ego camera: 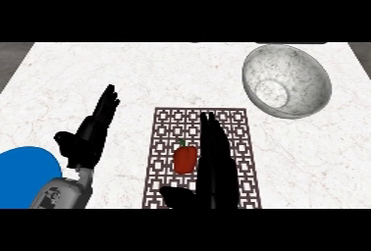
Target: Pick the bell pepper from the placemat and place it in the bowl
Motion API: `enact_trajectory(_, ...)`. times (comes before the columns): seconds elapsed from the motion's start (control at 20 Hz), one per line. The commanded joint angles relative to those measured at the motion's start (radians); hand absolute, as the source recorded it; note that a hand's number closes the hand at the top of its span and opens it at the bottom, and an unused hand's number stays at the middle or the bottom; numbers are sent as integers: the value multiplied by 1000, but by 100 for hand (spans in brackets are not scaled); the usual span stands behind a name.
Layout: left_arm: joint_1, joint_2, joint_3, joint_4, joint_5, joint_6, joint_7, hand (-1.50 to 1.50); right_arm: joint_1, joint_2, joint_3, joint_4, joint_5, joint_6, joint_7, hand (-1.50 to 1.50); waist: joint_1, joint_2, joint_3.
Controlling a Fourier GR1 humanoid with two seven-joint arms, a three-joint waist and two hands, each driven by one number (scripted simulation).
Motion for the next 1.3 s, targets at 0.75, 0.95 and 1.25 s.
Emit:
enact_trajectory(0.75,-7,-47,34,42,-42,-41,-14,0,-8,11,96,-10,-73,-193,119,-150,-8,-1,1)
enact_trajectory(0.95,-3,-86,18,43,-76,-6,-22,0,21,11,128,31,-98,-283,75,-150,-5,-1,1)
enact_trajectory(1.25,-14,-35,76,7,-42,-58,27,0,97,11,93,59,-152,-334,-33,-150,-8,-1,2)
